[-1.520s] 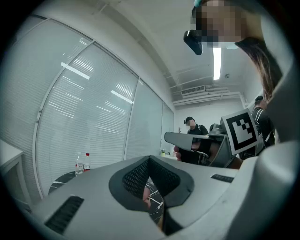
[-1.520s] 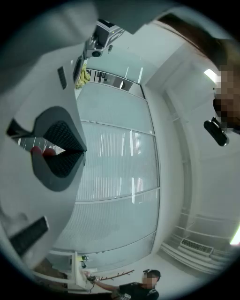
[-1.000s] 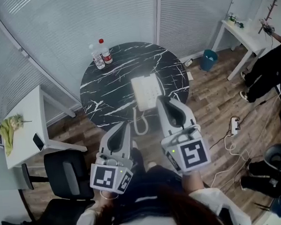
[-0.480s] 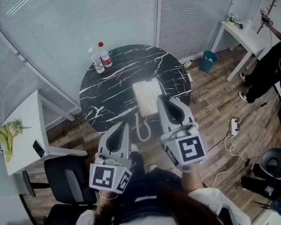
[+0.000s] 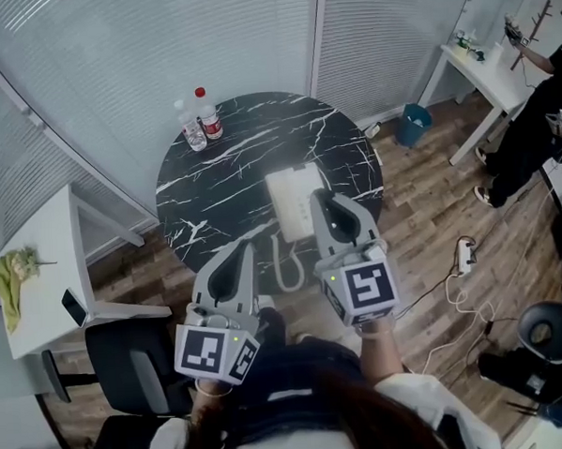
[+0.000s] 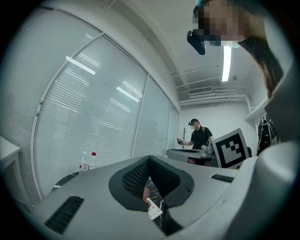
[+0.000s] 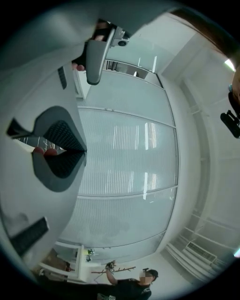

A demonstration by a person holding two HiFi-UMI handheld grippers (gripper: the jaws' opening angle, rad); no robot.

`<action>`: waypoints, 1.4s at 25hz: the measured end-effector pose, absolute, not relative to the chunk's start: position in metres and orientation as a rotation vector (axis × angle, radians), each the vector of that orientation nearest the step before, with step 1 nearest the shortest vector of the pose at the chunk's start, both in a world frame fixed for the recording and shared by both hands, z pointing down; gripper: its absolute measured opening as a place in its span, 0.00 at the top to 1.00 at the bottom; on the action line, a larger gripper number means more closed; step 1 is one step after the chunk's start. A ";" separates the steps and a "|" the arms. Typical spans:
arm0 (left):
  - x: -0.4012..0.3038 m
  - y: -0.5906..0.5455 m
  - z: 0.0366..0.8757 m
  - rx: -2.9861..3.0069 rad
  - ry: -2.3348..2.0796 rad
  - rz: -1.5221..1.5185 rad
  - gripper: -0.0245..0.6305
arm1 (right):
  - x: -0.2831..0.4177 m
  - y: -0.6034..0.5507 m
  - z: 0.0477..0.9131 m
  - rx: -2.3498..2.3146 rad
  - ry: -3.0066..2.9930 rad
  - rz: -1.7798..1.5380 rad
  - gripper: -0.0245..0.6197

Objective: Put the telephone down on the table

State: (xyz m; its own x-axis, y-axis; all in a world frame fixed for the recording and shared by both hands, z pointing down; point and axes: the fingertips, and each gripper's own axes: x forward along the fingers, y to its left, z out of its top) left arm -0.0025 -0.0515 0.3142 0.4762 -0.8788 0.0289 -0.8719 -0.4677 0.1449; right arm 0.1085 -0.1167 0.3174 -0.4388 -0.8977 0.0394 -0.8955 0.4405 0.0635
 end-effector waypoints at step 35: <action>-0.077 -0.156 0.339 2.529 -1.512 -0.096 0.95 | 0.066 -0.228 0.487 1.475 -2.324 0.279 0.74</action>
